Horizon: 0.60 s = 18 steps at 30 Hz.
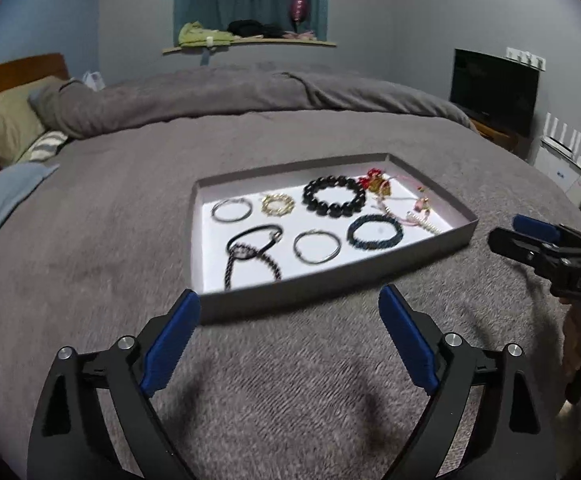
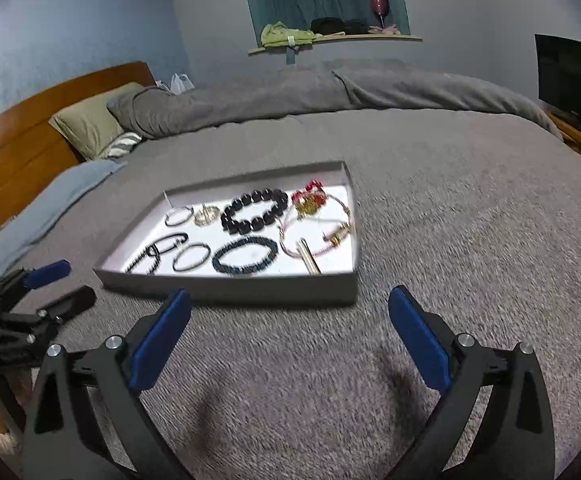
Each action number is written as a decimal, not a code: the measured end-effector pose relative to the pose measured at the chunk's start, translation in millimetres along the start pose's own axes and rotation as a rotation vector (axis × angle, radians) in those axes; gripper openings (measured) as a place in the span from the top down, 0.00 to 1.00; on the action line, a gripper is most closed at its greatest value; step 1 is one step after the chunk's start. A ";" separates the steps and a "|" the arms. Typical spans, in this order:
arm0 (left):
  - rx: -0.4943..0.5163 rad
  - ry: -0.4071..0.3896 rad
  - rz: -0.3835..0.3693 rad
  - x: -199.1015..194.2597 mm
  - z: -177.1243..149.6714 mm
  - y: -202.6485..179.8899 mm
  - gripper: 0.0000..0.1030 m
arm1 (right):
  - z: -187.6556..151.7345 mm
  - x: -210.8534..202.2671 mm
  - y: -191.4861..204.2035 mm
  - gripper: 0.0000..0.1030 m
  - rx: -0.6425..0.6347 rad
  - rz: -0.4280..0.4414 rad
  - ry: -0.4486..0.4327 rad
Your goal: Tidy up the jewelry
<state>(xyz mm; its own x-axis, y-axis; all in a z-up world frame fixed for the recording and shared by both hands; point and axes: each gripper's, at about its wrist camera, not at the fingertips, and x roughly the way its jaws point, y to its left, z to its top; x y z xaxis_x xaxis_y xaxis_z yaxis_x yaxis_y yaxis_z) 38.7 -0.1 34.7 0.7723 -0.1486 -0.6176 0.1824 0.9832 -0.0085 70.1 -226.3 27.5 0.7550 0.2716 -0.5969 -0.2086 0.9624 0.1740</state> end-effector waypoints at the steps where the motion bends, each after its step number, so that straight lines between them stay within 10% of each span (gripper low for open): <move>1: -0.003 -0.001 0.012 -0.3 -2.2 0.4 0.11 | -2.1 0.3 1.2 0.05 -0.008 -0.012 0.004; 18: 0.021 0.009 0.088 18.0 -13.8 -2.2 0.10 | -14.1 13.4 15.1 0.05 -0.074 -0.091 0.018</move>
<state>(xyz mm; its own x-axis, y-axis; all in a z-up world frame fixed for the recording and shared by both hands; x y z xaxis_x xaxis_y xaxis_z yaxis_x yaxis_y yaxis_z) 43.8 -3.5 12.8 0.7802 -0.0606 -0.6226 0.1267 0.9900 0.0625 68.3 -208.1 11.1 0.7617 0.1825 -0.6217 -0.1853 0.9808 0.0610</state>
